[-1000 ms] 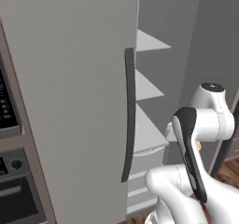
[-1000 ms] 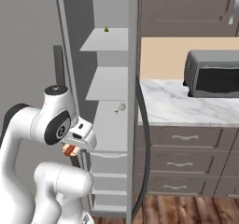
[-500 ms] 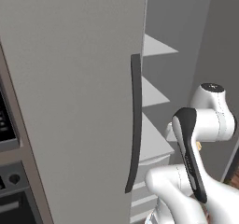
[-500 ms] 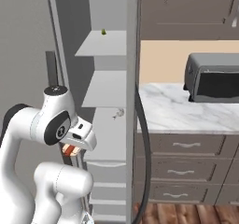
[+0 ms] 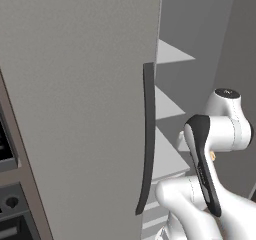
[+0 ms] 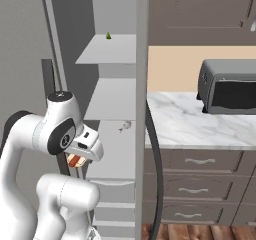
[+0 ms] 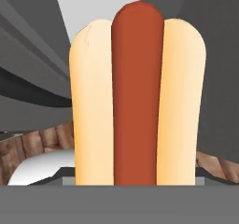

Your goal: Store the hot dog in the freezer for long-term storage. Close the freezer door after placing the cooked food.

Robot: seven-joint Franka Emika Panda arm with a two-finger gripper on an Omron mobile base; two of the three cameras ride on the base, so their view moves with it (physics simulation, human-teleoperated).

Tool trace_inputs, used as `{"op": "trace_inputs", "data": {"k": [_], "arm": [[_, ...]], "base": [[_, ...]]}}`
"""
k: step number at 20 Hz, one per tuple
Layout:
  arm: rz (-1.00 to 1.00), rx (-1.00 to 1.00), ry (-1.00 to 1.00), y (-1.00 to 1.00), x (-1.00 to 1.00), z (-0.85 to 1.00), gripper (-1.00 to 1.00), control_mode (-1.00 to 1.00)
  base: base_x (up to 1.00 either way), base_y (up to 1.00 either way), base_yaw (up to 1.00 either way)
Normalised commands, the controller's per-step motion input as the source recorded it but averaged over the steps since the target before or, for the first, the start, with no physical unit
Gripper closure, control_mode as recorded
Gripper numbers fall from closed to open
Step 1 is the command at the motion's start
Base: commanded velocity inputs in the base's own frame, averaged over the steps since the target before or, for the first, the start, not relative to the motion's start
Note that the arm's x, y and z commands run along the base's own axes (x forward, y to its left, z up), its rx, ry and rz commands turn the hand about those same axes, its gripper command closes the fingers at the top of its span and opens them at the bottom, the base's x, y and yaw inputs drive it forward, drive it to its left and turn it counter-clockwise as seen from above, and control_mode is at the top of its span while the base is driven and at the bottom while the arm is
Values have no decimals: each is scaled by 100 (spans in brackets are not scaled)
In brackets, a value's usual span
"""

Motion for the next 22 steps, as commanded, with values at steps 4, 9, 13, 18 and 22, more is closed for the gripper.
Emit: {"op": "trace_inputs", "data": {"k": [4, 9, 13, 18, 22], "arm": [[0, 0, 0, 0, 0, 0, 100, 100], [0, 0, -1, 0, 4, 0, 100, -100], [7, 0, -10, 0, 43, 4, 100, -100], [11, 0, -14, -1, 45, 10, 100, -100], [17, 0, -9, 0, 69, 11, 100, -100]], "base": [[0, 0, 0], [3, 0, 0], [0, 0, 0], [0, 0, 0], [0, 0, 0]]}}
